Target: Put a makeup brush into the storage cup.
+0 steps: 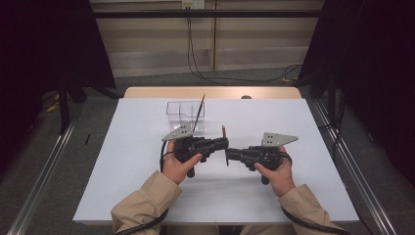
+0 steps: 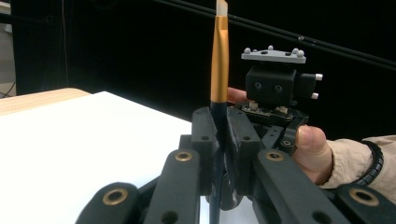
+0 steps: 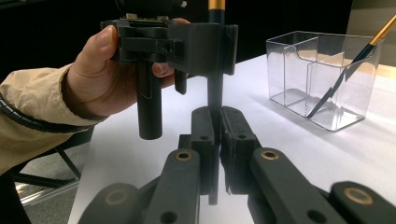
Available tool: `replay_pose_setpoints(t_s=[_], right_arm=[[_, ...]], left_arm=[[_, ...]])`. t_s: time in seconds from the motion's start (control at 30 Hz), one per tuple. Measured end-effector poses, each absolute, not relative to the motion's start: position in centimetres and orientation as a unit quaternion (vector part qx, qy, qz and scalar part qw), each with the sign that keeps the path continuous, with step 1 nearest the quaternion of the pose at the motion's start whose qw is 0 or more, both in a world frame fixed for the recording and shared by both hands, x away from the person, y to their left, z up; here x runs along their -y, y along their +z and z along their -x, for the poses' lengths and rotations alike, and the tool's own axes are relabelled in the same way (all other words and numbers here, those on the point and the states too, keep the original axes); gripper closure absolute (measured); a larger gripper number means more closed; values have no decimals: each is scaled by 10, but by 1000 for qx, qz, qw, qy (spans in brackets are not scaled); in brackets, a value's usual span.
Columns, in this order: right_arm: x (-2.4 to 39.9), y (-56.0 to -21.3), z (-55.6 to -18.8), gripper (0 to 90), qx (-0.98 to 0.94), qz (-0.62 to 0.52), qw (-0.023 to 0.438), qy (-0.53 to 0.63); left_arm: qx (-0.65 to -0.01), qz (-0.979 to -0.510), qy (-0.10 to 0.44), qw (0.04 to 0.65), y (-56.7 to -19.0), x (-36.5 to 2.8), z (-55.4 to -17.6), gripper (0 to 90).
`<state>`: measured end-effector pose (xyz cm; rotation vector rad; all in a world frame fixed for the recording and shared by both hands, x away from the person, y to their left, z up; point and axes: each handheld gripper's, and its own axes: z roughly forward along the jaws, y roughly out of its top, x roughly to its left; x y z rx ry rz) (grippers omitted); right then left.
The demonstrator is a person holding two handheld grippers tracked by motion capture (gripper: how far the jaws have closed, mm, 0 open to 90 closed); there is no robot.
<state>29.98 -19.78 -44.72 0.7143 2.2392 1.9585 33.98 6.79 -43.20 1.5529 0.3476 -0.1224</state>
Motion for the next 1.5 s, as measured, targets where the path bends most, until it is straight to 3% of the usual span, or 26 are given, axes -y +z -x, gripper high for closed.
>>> replay_pose_setpoints(t_s=[0.87,1.23,1.5], right_arm=[[194,-449,-299,838,-725,-240,34,644],[194,-447,-297,623,-736,-243,44,631],[198,-446,-298,355,-744,-257,68,613]], left_arm=[[-152,-703,-48,693,-430,-70,-339,833],[-152,-702,-39,695,-427,-76,-339,833],[-151,-698,-31,699,-424,-82,-339,831]])
